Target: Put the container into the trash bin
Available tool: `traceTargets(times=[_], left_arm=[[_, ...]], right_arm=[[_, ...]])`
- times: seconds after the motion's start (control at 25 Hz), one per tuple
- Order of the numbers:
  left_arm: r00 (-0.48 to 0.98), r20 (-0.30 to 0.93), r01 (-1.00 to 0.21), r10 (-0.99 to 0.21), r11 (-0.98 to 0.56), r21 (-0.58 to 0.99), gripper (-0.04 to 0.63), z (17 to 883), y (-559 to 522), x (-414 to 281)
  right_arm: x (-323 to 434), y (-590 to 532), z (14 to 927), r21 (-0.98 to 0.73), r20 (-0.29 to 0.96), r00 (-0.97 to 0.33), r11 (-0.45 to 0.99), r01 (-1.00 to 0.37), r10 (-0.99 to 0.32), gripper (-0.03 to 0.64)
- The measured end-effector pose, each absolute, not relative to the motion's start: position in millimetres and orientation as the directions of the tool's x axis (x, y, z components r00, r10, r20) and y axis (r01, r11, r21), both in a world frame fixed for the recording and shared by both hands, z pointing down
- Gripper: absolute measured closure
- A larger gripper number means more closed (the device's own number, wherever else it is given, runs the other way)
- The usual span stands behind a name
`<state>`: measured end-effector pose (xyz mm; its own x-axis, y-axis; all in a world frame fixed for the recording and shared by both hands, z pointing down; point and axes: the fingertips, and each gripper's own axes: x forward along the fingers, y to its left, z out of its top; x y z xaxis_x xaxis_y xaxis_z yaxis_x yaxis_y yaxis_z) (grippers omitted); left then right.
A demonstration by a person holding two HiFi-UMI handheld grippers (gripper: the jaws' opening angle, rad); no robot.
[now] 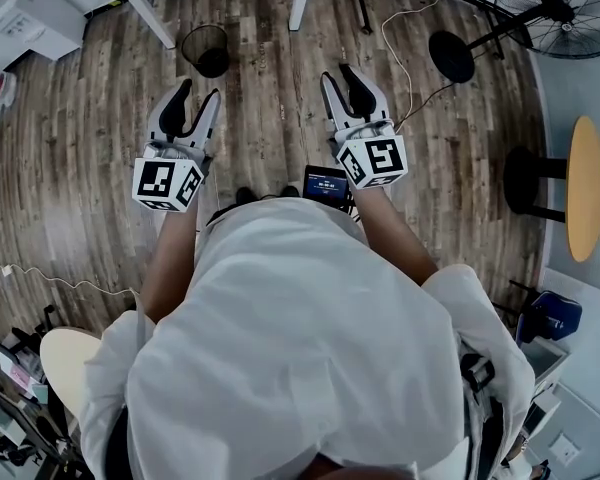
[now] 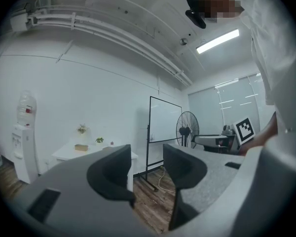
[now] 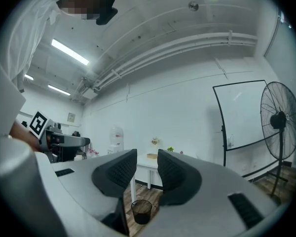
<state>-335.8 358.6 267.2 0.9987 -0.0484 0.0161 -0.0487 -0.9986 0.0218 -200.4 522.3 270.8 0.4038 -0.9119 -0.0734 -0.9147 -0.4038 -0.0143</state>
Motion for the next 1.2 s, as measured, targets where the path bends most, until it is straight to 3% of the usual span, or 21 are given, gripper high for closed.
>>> traceTargets(times=[1.2], left_arm=[[0.997,0.065,-0.044,-0.042,-0.998,0.032,0.39,283,399,-282]], right_arm=[[-147,566,292,-0.07,-0.067,0.401,-0.396,-0.915,-0.914,0.476]])
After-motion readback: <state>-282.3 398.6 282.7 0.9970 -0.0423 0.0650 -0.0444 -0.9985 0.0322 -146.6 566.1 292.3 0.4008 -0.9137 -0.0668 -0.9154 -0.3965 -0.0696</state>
